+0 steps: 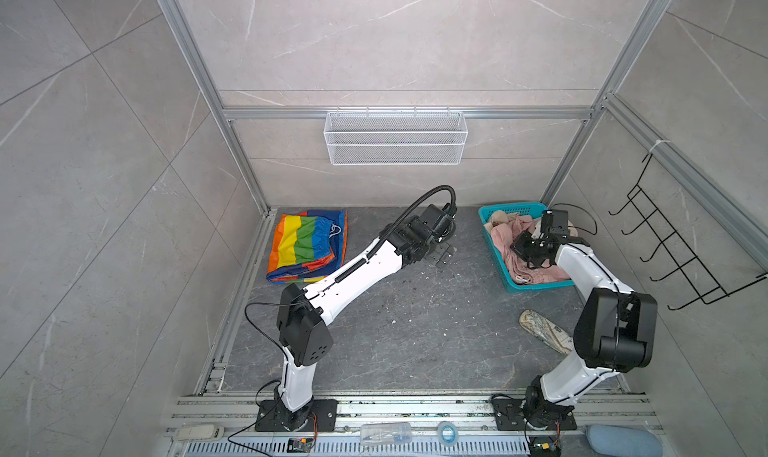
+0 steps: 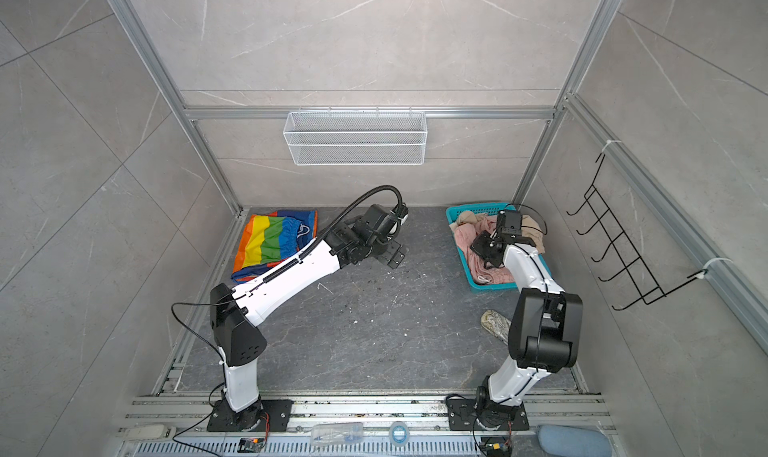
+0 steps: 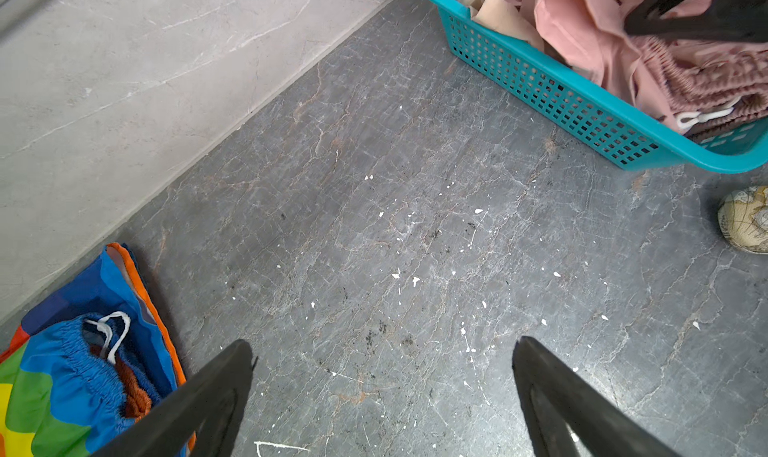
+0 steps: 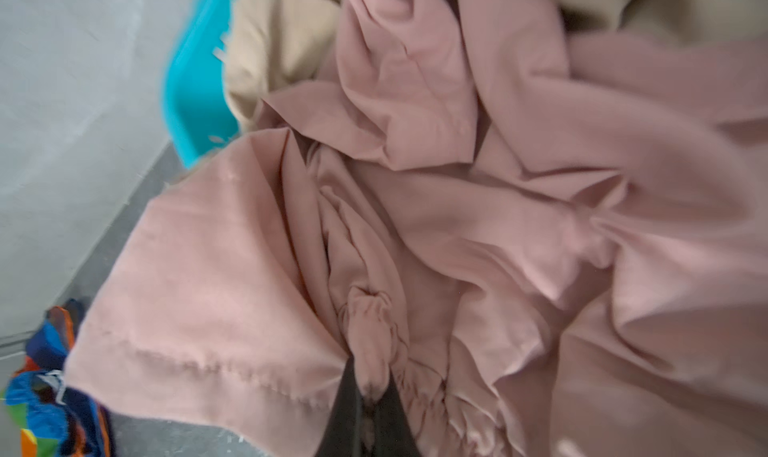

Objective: Fold and stack the shorts
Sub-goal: 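Grasp the pink shorts in the basket with the right gripper while the left moves inward, then lift the pink shorts from the basket onto the table center with the right gripper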

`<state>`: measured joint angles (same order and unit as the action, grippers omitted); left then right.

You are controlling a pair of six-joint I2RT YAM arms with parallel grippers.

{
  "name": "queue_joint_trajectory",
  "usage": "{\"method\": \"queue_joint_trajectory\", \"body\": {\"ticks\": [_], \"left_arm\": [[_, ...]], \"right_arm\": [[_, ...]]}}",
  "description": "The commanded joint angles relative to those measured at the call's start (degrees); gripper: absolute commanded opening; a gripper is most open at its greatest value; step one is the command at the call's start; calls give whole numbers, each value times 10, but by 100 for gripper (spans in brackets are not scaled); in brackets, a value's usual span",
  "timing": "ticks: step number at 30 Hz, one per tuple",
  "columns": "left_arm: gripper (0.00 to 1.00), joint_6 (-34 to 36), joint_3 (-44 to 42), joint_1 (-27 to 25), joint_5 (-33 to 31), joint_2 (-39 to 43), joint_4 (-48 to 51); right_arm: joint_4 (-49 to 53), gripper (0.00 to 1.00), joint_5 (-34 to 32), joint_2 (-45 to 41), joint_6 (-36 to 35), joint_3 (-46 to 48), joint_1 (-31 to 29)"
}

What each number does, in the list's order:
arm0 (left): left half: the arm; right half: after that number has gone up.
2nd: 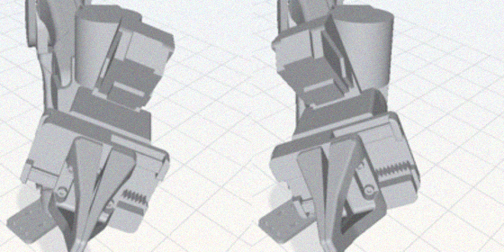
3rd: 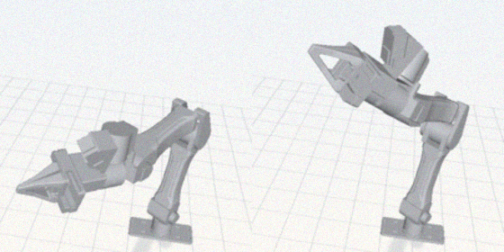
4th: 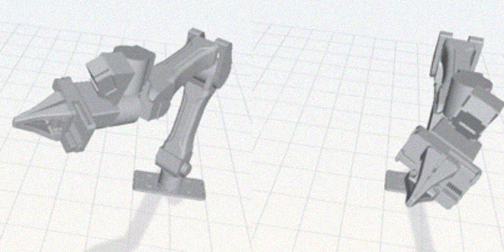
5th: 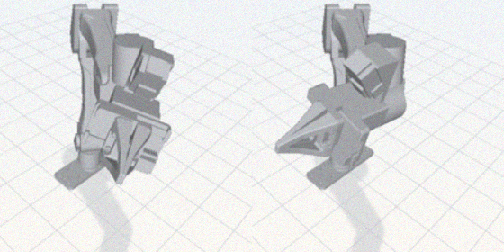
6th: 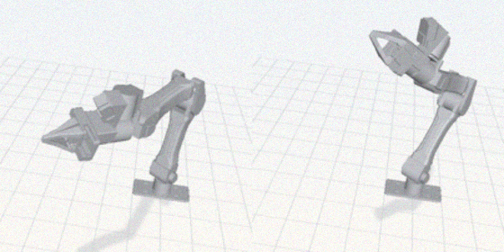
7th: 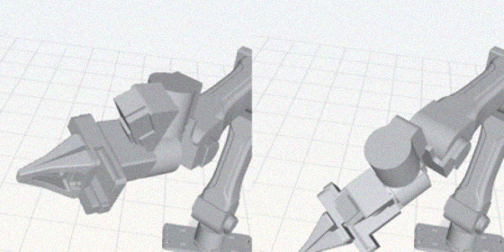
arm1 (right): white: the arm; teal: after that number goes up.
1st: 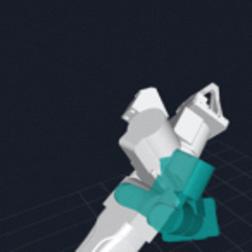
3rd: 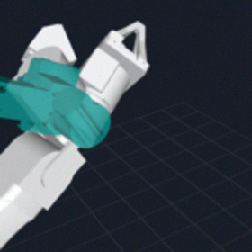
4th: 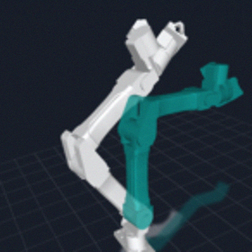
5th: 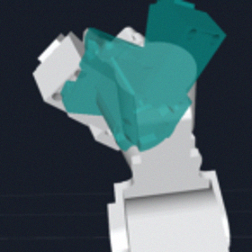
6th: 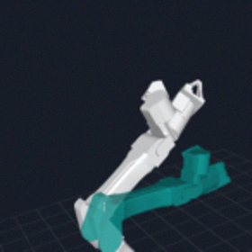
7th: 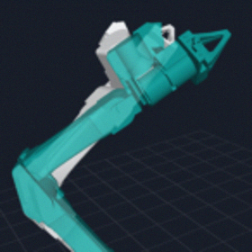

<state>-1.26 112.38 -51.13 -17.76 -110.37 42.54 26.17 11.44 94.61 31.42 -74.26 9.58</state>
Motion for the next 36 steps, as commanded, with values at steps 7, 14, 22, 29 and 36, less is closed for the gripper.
{"method": "queue_joint_trajectory", "body": {"ticks": [7, 14, 22, 29, 36], "left_arm": [[100, 3, -17, 5, -34, 67, -54], [100, -36, -85, 50, -32, 153, -66], [100, -156, -282, 160, 32, 293, -117], [100, -185, -399, 186, 40, 362, -119], [100, -221, -481, 188, 72, 361, -160]], "right_arm": [[31, 0, 50, -123, 40, -183, -15], [61, 0, 55, -118, 13, -372, -175], [16, 8, 47, -63, 40, -221, -279], [-49, 60, 56, -46, 57, -13, -291], [-70, 91, 59, -66, 31, 111, -305]]}}
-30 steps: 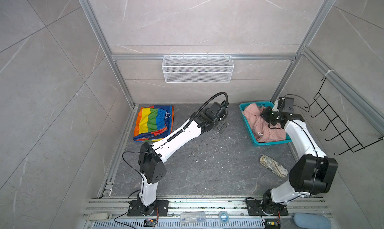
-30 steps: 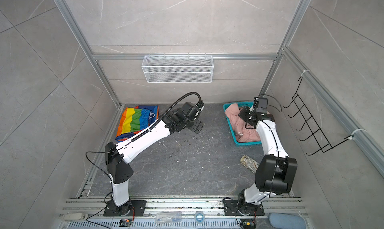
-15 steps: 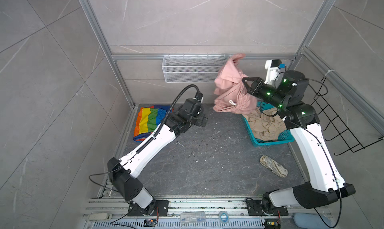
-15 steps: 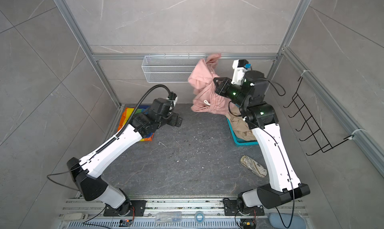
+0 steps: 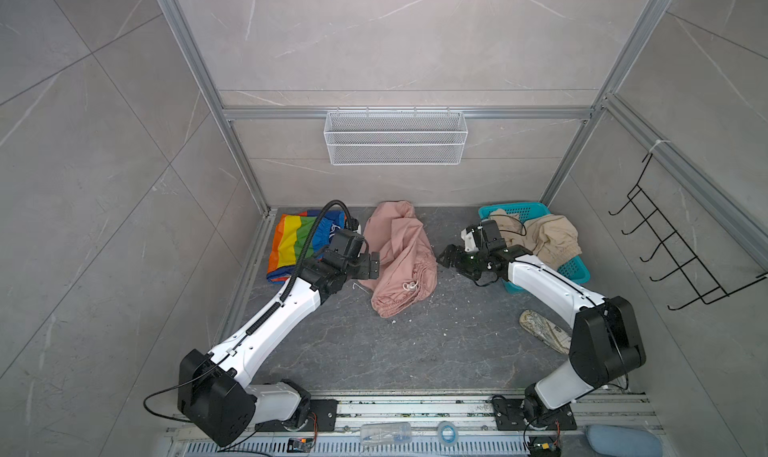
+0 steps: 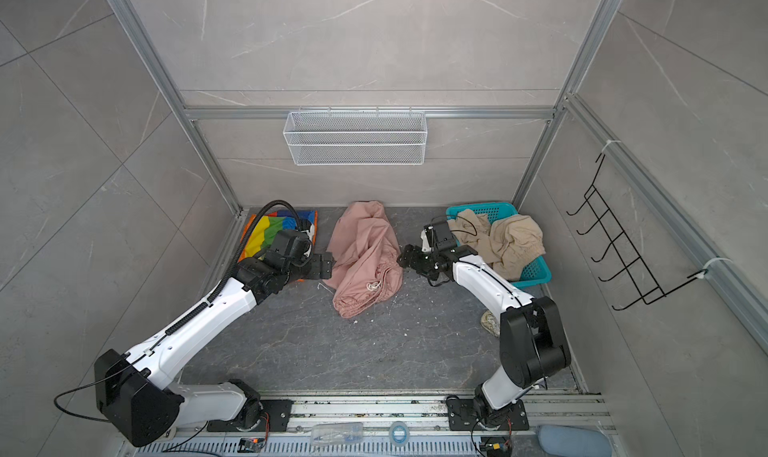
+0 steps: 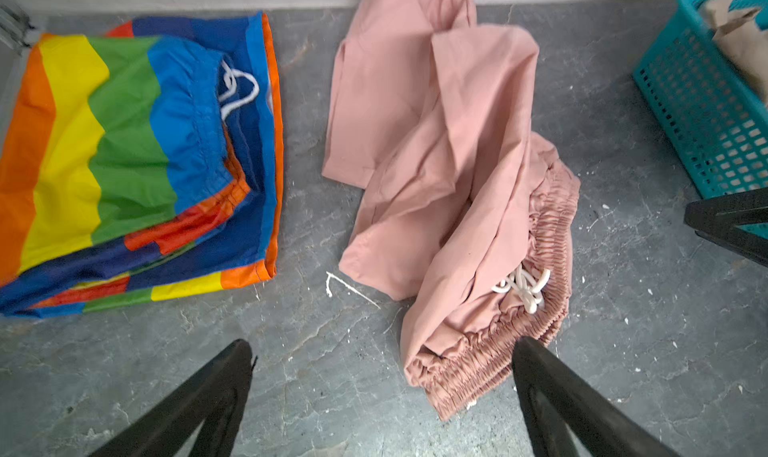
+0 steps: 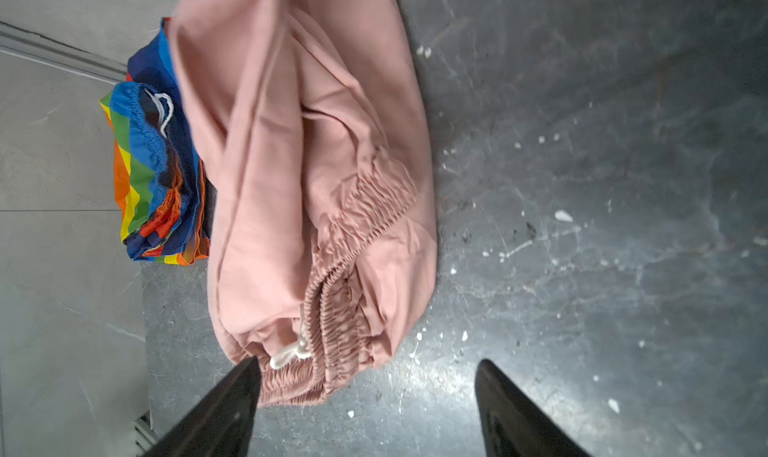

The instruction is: Fold and stack the shorts

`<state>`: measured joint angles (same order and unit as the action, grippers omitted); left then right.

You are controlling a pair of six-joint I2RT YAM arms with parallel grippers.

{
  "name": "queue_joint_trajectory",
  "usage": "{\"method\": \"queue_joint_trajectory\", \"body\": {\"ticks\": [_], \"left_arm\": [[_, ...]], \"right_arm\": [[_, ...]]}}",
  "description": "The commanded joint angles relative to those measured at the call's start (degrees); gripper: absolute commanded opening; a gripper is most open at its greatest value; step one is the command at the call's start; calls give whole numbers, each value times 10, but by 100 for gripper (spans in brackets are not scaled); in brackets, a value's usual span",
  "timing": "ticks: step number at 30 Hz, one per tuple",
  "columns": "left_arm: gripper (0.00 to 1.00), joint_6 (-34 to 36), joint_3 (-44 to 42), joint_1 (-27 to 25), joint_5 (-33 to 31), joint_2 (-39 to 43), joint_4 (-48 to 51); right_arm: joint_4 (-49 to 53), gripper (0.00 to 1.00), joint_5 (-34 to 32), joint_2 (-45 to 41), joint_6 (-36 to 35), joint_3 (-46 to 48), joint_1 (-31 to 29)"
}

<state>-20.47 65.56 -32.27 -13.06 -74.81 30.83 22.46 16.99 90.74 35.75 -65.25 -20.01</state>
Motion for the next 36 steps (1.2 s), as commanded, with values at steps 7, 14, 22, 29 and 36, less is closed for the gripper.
{"method": "queue_joint_trajectory", "body": {"ticks": [7, 14, 22, 29, 36], "left_arm": [[100, -85, -68, -1, 87, -3, -79], [100, -107, -106, -1, 98, 22, -96], [100, -116, -124, -1, 101, 39, -94], [100, -135, -140, -1, 128, 17, -126], [99, -145, -146, -23, 170, -34, -172]], "right_arm": [[-78, 99, 0, 20, -9, 39, -22], [-119, 91, 17, 126, 6, -27, -25], [-142, 60, 22, 210, 27, -98, -32], [-103, 1, -19, 191, -1, -124, -23], [-81, 0, -80, 33, -12, -5, 20]]}}
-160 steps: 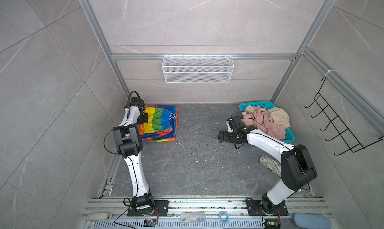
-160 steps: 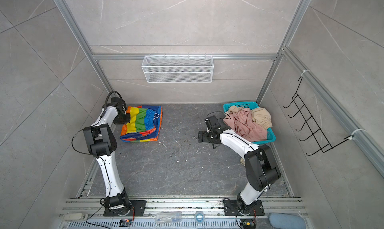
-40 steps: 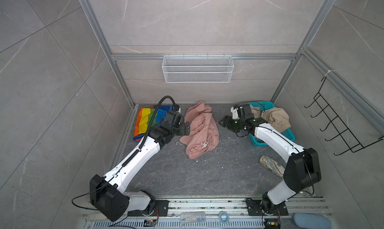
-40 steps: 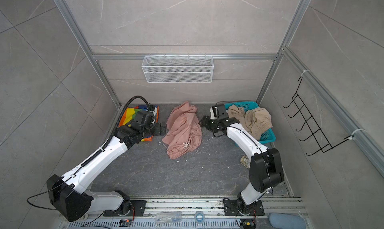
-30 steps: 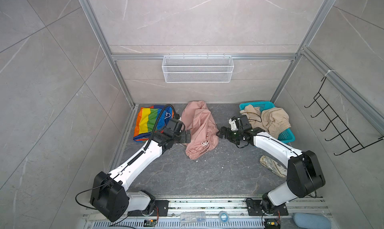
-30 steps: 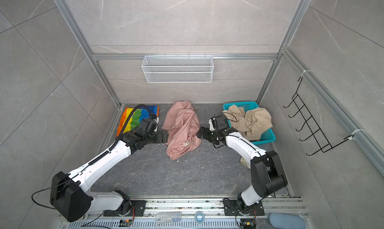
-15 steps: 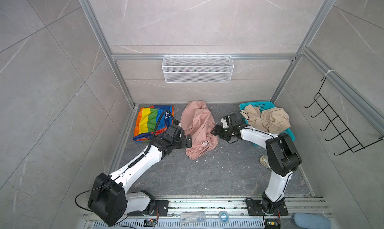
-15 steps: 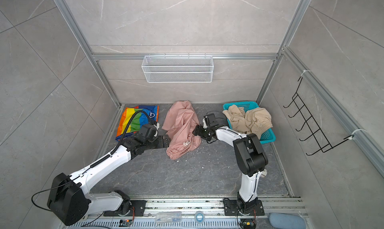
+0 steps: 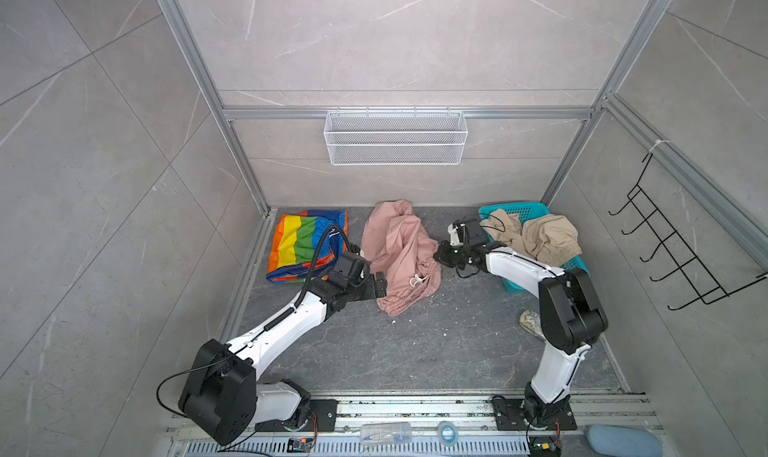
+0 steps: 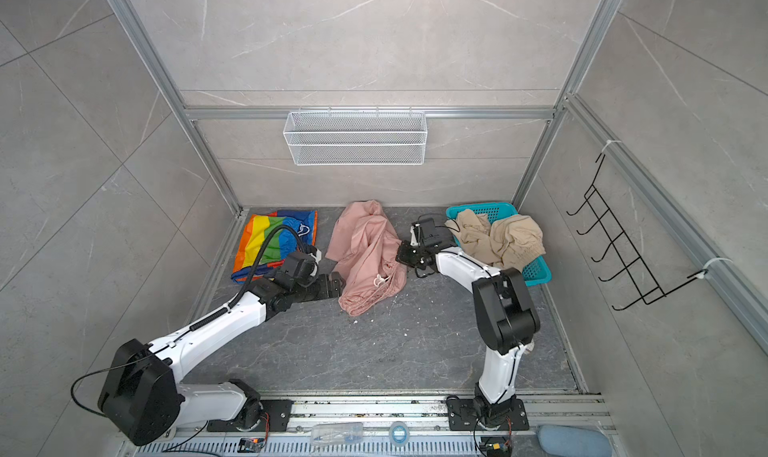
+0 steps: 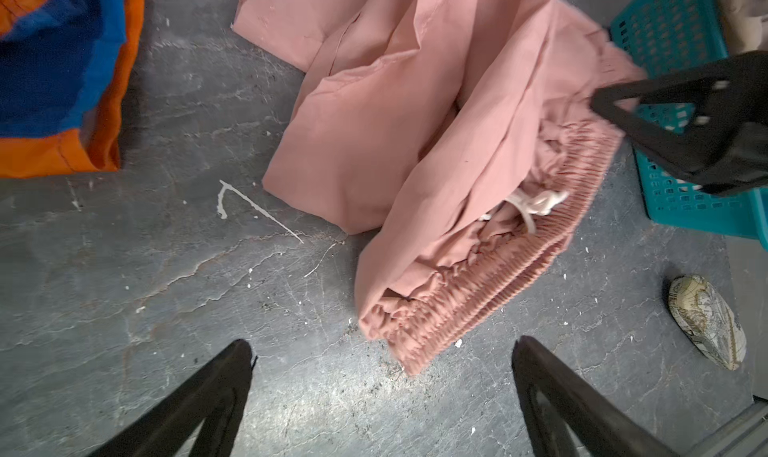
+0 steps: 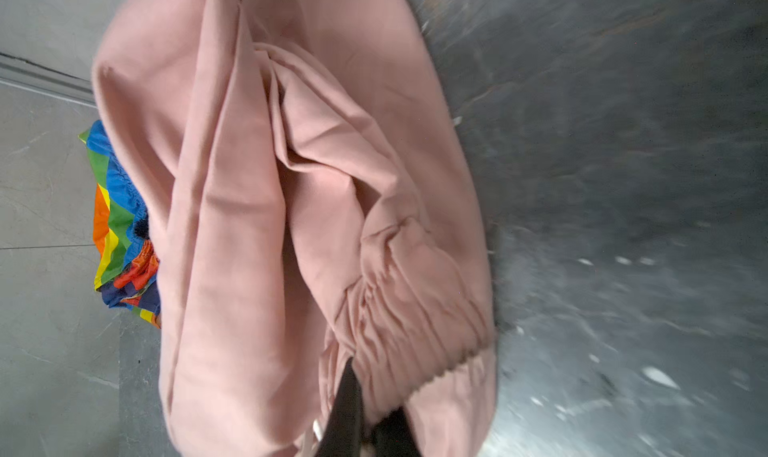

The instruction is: Fold and stack the shorts

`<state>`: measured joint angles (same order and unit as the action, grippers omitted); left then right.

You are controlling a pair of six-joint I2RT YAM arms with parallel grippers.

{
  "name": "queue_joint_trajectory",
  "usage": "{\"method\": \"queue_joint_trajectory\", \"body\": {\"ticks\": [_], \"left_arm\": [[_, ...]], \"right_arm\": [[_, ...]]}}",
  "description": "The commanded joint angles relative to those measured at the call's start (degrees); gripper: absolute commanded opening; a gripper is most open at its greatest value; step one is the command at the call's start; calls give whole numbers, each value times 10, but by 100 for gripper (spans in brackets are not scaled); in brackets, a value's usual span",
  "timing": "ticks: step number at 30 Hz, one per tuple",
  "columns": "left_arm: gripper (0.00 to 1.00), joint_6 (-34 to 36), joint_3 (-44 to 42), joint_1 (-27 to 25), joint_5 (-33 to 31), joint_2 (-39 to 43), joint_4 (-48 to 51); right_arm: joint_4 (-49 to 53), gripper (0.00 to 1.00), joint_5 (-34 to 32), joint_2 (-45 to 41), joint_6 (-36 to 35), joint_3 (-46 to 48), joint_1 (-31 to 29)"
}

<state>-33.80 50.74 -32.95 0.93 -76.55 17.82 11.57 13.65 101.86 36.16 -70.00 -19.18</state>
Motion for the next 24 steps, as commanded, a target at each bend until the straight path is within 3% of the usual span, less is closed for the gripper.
{"method": "queue_joint_trajectory", "body": {"ticks": [1, 10, 24], "left_arm": [[100, -11, 5, -25, 32, -27, -45], [100, -56, -12, -70, 87, -99, -121], [100, -46, 54, -194, 60, -204, -140]], "right_arm": [[31, 0, -57, -99, -16, 67, 12], [-4, 0, -64, -253, 29, 322, 6], [-9, 0, -61, -245, 18, 324, 6]]}}
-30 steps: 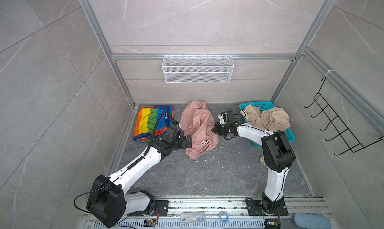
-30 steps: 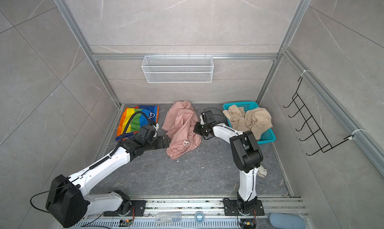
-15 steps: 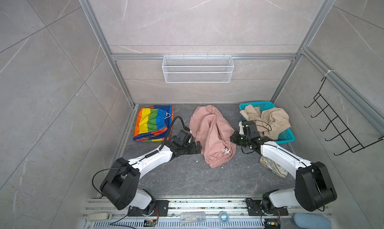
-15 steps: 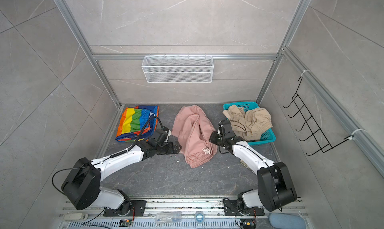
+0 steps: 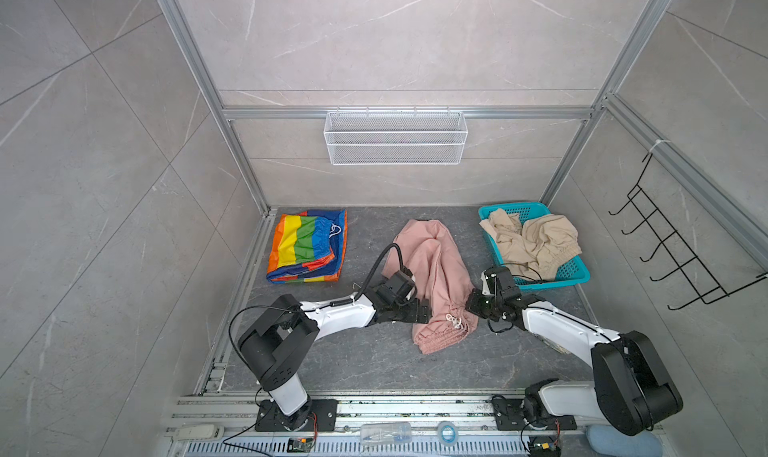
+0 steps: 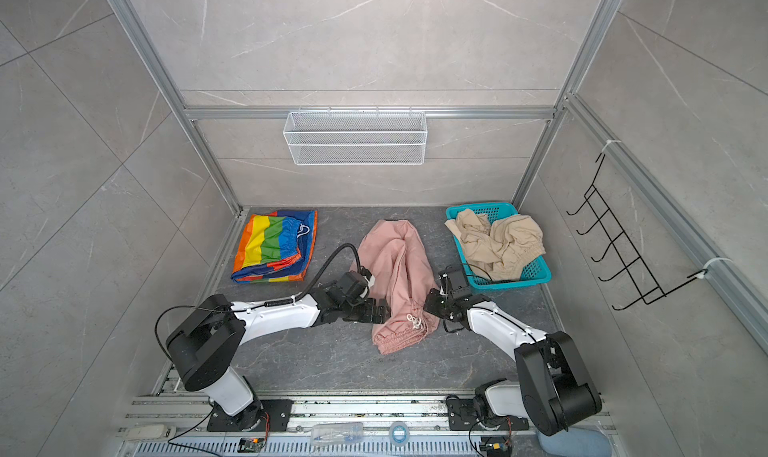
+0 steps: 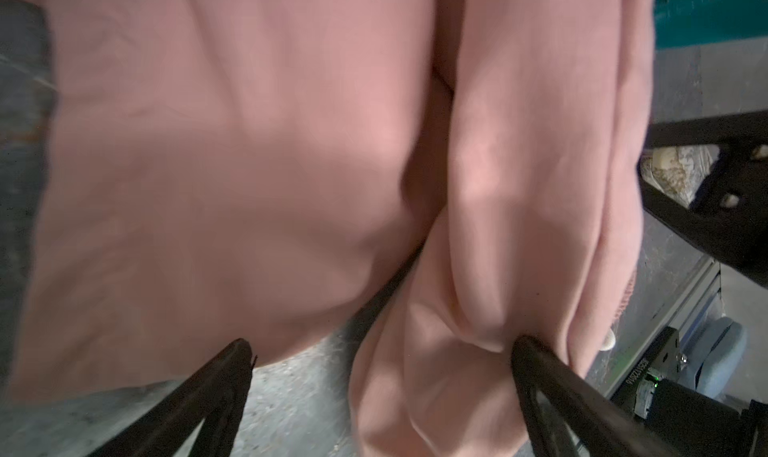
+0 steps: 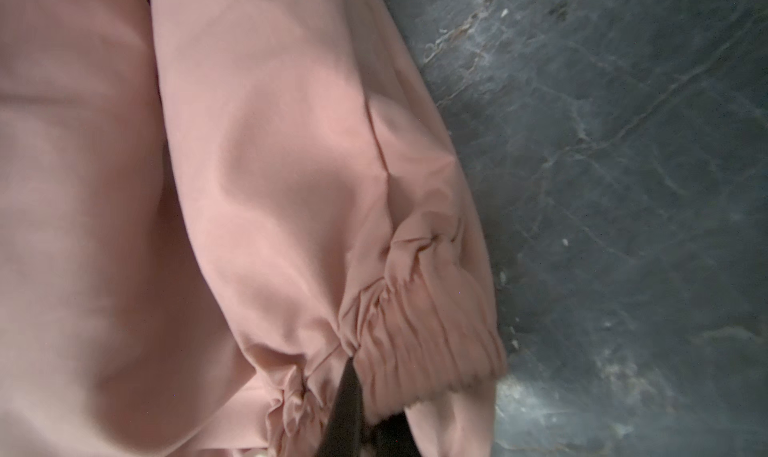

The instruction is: Fold and stack the shorts

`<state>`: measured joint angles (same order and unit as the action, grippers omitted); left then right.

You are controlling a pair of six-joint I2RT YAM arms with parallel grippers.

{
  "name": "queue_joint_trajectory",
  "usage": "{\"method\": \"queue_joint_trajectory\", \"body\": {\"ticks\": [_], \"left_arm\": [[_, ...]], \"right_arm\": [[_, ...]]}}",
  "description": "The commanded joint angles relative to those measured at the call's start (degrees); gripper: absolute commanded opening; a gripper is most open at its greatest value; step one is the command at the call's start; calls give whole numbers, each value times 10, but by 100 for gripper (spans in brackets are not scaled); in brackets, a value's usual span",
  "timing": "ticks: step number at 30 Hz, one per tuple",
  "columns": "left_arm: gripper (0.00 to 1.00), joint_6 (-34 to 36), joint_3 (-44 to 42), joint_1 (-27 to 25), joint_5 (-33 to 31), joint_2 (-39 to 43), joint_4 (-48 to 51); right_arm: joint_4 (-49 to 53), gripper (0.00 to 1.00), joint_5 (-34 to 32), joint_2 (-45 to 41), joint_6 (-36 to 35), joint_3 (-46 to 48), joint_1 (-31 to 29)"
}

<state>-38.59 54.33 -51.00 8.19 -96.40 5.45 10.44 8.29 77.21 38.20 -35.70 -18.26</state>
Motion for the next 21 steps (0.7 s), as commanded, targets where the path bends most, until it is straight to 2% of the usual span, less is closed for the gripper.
{"method": "queue_joint_trajectory", "body": {"ticks": [1, 4, 7, 9, 11, 13, 16, 21], "left_arm": [[99, 2, 20, -16, -16, -11, -14], [99, 6, 30, -24, -31, -16, 6], [94, -1, 21, -26, -55, -3, 4], [83, 2, 23, -26, -70, -3, 2], [62, 17, 43, -23, -78, -13, 13], [46, 33, 73, -19, -83, -30, 29], [48, 48, 121, -1, -80, -65, 50], [48, 53, 186, 54, -20, -135, 43]], "right_arm": [[2, 0, -7, 5, -3, -22, -2], [-1, 0, -5, 12, -3, -28, -3], [-6, 0, 1, 13, 1, -29, -3], [-7, 0, 4, 16, 2, -31, -3], [-7, 0, 5, 16, 2, -31, -3], [-7, 0, 5, 13, 5, -28, -3], [-3, 0, 2, 1, 6, -21, -3], [-2, 0, 2, -25, 16, 3, -3]]}}
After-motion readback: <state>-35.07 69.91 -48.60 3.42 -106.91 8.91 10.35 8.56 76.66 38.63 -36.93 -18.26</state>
